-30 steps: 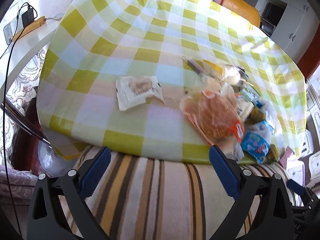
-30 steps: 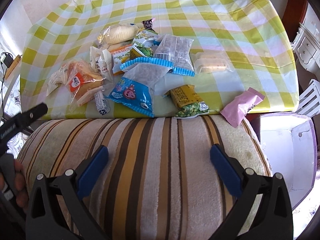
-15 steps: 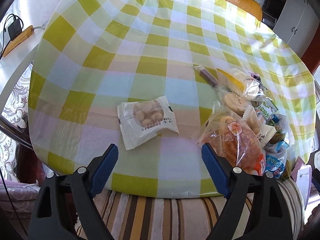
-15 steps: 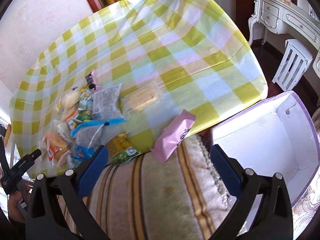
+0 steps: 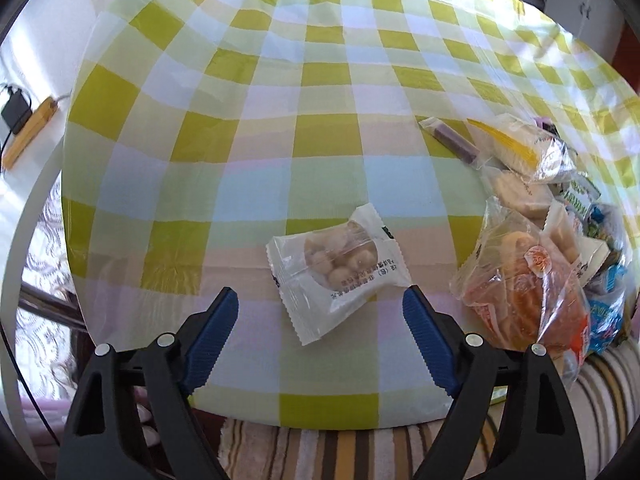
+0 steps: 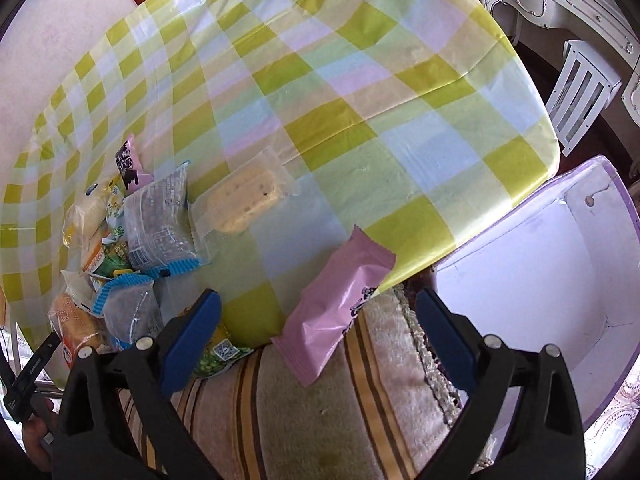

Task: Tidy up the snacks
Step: 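Grasp the white cookie packet with the left tool while the right tool grasps the pink wrapper bar, then carry both snacks to the white box and open both tools to drop them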

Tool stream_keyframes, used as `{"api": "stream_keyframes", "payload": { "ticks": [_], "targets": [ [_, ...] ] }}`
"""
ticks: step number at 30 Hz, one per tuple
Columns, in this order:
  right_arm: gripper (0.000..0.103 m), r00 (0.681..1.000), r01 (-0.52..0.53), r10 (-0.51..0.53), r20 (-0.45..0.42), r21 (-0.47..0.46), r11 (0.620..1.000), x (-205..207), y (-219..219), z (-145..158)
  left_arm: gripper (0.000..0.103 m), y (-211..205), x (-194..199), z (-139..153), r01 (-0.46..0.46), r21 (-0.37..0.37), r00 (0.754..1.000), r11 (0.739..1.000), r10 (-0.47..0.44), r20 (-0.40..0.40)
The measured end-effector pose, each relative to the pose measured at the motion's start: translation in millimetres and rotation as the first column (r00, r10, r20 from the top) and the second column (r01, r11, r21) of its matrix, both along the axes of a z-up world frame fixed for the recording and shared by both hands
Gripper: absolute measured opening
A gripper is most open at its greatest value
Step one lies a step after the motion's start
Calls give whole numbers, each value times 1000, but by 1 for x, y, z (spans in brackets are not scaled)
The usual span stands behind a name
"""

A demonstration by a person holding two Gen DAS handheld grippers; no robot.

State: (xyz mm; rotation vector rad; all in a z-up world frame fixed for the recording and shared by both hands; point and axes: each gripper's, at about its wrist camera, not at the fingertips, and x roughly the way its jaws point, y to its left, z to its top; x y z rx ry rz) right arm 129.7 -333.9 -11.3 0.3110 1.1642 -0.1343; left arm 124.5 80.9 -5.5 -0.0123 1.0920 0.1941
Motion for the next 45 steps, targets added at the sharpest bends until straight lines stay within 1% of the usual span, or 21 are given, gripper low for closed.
{"api": "stream_keyframes", "payload": {
  "ticks": [2, 3, 6, 7, 8, 13, 15, 16, 17, 18, 20, 21, 22, 23, 29, 34, 39, 45],
  "targets": [
    [85, 1000, -2, 2, -9, -1, 1000, 1, 1, -2, 90, -4, 4, 0, 61, 79, 998, 995, -61, -3],
    [84, 1000, -3, 3, -11, -2, 1000, 2, 1, -3, 90, -6, 6, 0, 93, 105, 996, 990, -93, -9],
    [77, 1000, -11, 11, -17, -5, 1000, 3, 3, -5, 91, -7, 12, 0, 175, 137, 985, 975, -174, -15],
    [68, 1000, -12, 12, -22, -5, 1000, 4, 3, -6, 91, -7, 14, 0, 201, 136, 979, 970, -201, -13],
    [62, 999, -13, 13, -30, -3, 1000, 5, 3, -7, 91, -7, 16, -1, 223, 129, 975, 966, -224, -9],
    [59, 999, -15, 15, -39, -4, 1000, 6, 4, -10, 90, -10, 25, -6, 320, 110, 947, 941, -322, 0],
    [56, 999, -7, 6, -39, -7, 1000, 5, 3, -9, 83, -11, 27, -9, 341, 94, 940, 935, -342, -11],
    [54, 999, -1, 1, -39, -7, 1000, 5, 2, -9, 73, -11, 28, -11, 347, 75, 938, 935, -347, -20],
    [51, 999, 3, -4, -38, -7, 1000, 5, 1, -9, 68, -10, 28, -13, 348, 56, 937, 936, -348, -24],
    [49, 999, 6, -7, -36, -8, 1000, 4, 1, -8, 66, -8, 28, -12, 346, 40, 938, 937, -346, -19],
    [40, 1000, 1, -1, -28, -11, 1000, 3, 1, -6, 61, -7, 26, -12, 346, 27, 938, 938, -346, -19],
    [37, 1000, -9, 8, -26, -14, 1000, 4, 3, -5, 58, -6, 26, -13, 344, 21, 939, 939, -343, -20],
    [36, 1000, -18, 17, -24, -20, 1000, 4, 5, -5, 53, -5, 26, -13, 341, 6, 940, 940, -340, -19],
    [36, 999, -24, 23, -24, -24, 999, 4, 6, -4, 49, -3, 25, -12, 337, -12, 941, 941, -338, -17],
    [31, 999, -50, 50, -12, -28, 998, 4, 10, -1, 47, 3, 24, -12, 316, -50, 948, 947, -317, -12],
    [28, 998, -65, 65, 9, -29, 997, 5, 13, 4, 45, 5, 22, -10, 295, -58, 955, 954, -296, -12],
    [27, 996, -80, 81, 28, -25, 996, 4, 15, 9, 44, 10, 20, -4, 242, -48, 970, 969, -243, -3],
    [25, 994, -102, 102, 40, -17, 995, 4, 18, 9, 44, 13, 11, 19, 171, -11, 984, 985, -170, 51]
  ]
}}
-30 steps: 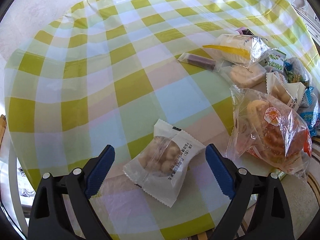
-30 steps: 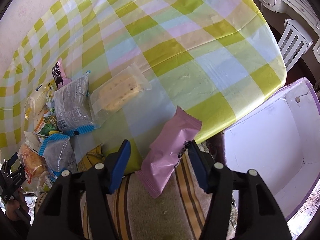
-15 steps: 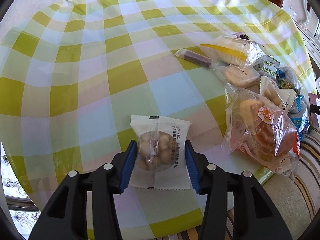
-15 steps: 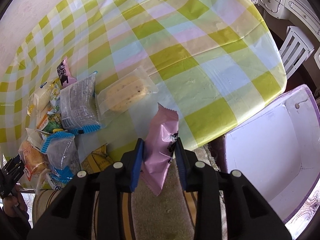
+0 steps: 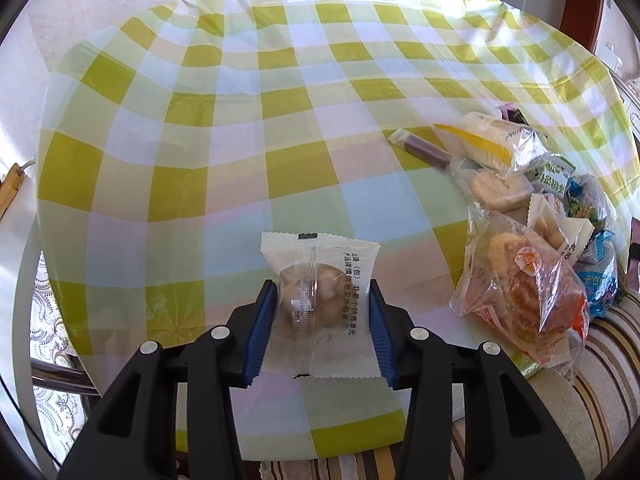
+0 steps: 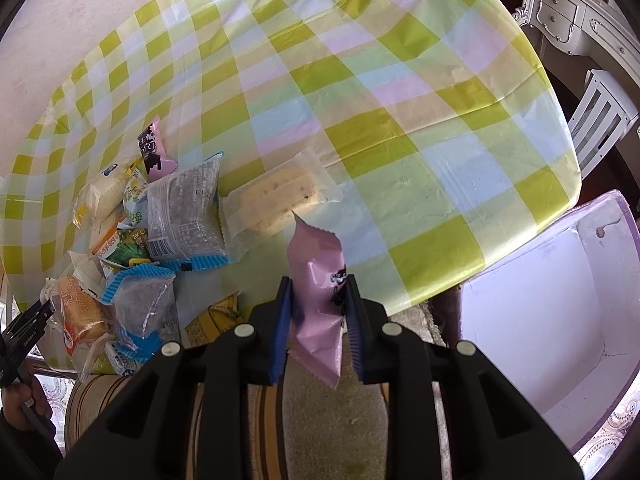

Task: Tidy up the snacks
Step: 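Carry both snacks to the white box and open both tools to drop them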

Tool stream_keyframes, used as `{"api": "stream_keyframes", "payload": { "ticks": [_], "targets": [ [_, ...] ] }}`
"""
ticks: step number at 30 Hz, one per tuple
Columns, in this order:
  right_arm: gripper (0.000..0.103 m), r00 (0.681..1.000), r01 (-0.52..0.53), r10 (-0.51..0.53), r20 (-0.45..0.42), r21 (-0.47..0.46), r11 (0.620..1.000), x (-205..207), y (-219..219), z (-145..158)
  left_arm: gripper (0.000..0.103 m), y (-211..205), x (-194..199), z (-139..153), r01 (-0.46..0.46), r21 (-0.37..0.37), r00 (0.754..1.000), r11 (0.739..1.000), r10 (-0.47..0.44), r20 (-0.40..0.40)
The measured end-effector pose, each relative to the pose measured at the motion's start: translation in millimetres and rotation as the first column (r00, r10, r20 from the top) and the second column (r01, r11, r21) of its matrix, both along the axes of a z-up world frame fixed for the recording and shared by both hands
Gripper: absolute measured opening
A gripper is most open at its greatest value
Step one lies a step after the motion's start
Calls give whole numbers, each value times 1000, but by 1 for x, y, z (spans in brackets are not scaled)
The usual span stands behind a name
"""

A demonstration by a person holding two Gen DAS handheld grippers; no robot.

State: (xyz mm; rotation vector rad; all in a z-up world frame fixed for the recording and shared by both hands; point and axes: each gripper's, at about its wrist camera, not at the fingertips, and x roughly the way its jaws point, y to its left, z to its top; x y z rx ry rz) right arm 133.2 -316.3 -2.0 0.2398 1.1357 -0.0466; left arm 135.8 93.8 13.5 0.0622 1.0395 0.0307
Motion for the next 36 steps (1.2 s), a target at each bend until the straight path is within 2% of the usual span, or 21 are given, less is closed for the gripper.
{"api": "stream_keyframes", "payload": {
  "ticks": [4, 6, 13, 20, 26, 30, 36],
  "targets": [
    [24, 1000, 5, -5, 11, 13, 1000, -2, -4, 3, 43, -6, -11, 31, -30, -9, 996, 1000, 31, 80],
    [23, 1000, 9, -10, 17, 15, 1000, -2, -6, 6, 43, -16, -16, 48, -17, -16, 992, 1000, 19, 124],
    [22, 998, 32, -32, 46, 4, 999, -7, -18, 22, 44, -71, -27, 87, 105, -38, 973, 994, -95, 212],
    [22, 995, 86, -85, 59, -28, 996, -15, -46, 34, 44, -146, -30, 91, 276, -66, 942, 959, -256, 219],
    [22, 983, 181, -177, 48, -93, 979, -33, -93, 34, 44, -226, -25, 73, 440, -68, 890, 896, -424, 170],
    [22, 964, 265, -264, 24, -133, 955, -51, -132, 26, 44, -281, -26, 61, 539, -78, 839, 838, -528, 133],
    [22, 927, 366, -374, -14, -176, 914, -74, -181, 9, 44, -370, -37, 43, 687, -79, 727, 722, -683, 70]
  ]
}}
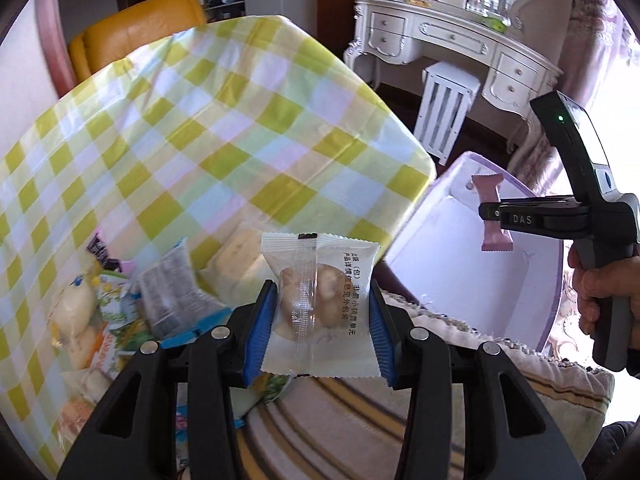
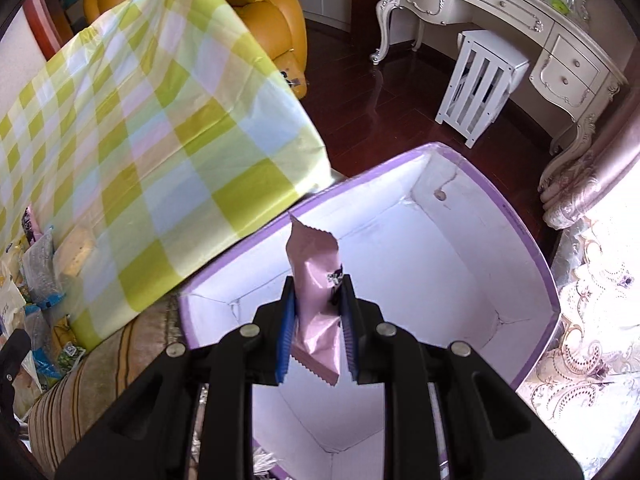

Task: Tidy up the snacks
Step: 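Carry both snacks to the white box and open both tools to drop them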

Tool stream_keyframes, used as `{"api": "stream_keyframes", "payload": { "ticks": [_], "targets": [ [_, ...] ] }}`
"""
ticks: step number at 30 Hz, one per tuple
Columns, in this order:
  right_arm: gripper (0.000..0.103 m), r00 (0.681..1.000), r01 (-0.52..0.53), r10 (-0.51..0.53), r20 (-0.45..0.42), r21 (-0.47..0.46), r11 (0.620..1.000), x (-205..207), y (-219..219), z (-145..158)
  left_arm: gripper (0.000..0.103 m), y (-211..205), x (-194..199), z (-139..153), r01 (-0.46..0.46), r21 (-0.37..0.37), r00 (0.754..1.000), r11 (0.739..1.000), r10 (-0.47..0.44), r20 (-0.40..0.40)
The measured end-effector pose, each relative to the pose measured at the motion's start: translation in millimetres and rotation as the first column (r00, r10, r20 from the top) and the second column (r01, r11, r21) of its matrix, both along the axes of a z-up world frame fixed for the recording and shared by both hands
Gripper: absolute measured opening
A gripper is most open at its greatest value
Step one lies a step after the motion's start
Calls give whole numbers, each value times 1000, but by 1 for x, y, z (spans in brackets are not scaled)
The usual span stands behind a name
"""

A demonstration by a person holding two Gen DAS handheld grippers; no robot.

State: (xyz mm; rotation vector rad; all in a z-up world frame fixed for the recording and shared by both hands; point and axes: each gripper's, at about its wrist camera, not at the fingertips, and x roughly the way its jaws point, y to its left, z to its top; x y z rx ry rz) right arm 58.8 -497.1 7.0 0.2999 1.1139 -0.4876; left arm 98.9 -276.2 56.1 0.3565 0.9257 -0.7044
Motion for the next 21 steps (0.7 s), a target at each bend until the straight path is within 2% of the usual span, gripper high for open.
{"api": "stream_keyframes", "payload": {
  "ticks": [5, 12, 16, 21],
  "targets": [
    [22, 993, 99, -97, -64, 36, 994, -14, -36, -34, 44, -55, -2, -10, 103, -23, 991, 994, -104, -81],
    [22, 973, 182, -167, -159, 84, 980, -28, -61, -86, 44, -121, -8, -38, 234, 37, 960, 972, -224, -168],
    [22, 965, 212, -191, -182, 101, 972, -35, -69, -99, 44, -139, -13, -57, 275, 81, 945, 958, -254, -206],
    [23, 957, 238, -211, -201, 121, 964, -40, -77, -110, 44, -151, -13, -68, 295, 125, 939, 947, -264, -219]
  ]
}}
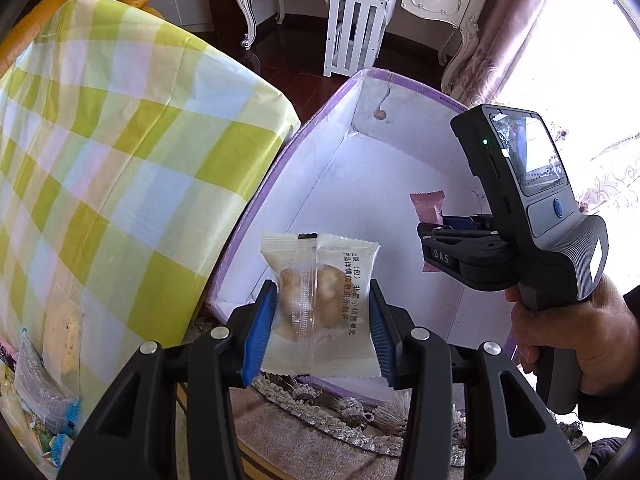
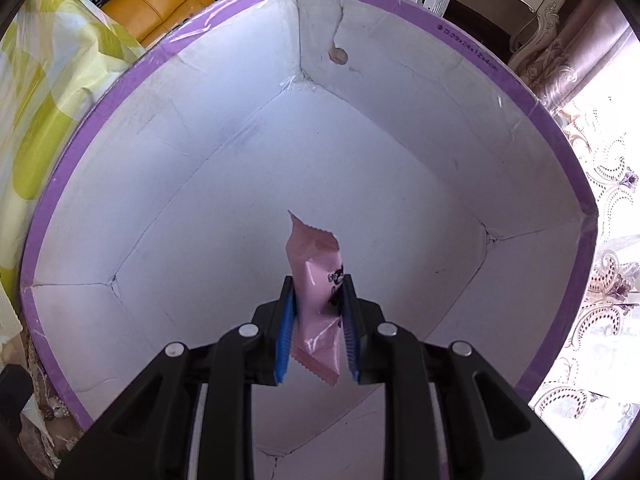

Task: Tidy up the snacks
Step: 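Carry both snacks to the white box and open both tools to drop them, then move both tools back over the snacks on the table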

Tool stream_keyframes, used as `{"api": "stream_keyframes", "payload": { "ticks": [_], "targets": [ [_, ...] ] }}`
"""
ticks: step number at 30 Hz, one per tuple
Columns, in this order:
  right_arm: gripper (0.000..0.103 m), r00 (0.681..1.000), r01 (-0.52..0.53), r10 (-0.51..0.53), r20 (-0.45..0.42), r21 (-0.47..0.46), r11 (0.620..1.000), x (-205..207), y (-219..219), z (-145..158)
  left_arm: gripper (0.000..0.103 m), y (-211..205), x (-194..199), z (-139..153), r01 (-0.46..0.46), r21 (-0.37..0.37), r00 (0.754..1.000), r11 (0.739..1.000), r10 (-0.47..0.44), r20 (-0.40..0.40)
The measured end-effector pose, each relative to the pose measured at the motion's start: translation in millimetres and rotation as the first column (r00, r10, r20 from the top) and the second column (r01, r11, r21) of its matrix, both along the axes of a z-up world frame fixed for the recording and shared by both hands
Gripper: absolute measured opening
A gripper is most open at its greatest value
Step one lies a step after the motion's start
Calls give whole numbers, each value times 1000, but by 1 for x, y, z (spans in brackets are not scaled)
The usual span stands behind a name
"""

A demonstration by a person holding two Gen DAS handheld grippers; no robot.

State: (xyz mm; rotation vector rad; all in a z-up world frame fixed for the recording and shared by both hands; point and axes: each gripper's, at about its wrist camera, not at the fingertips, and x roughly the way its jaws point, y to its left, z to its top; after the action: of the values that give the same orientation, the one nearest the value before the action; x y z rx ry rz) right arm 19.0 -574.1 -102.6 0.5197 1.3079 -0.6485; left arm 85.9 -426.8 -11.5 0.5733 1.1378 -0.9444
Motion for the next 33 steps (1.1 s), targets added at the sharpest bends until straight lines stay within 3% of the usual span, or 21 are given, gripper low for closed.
{"api": "stream_keyframes", "payload": {
  "ticks": [7, 9, 11, 18, 23, 27, 33],
  "targets": [
    [29, 1000, 7, -7, -9, 2, 1000, -1, 0, -4, 48, -7, 0, -6, 15, 13, 1000, 1000, -14, -18],
    [37, 1000, 9, -9, -11, 0, 1000, -1, 1, -3, 62, -6, 1, -5, 5, 8, 1000, 1000, -5, -13],
    [51, 1000, 11, -11, -2, -6, 1000, 0, 3, -1, 76, -4, 2, 0, -6, -7, 1000, 1000, 6, 4],
    [53, 998, 22, -20, 63, -25, 999, 4, 14, 23, 77, 13, 6, 25, -74, -51, 990, 996, 79, 113],
    [53, 978, -5, -2, 208, 32, 999, 12, 32, 55, 77, 33, 11, 38, -142, -45, 959, 989, 149, 242],
    [53, 957, -90, 101, 273, -52, 995, 24, 58, 85, 77, 57, 21, 46, -225, -72, 921, 972, 236, 309],
    [61, 937, -147, 199, 287, -192, 970, 33, 73, 115, 77, 96, 33, 66, -325, -182, 864, 928, 370, 341]
  ]
}}
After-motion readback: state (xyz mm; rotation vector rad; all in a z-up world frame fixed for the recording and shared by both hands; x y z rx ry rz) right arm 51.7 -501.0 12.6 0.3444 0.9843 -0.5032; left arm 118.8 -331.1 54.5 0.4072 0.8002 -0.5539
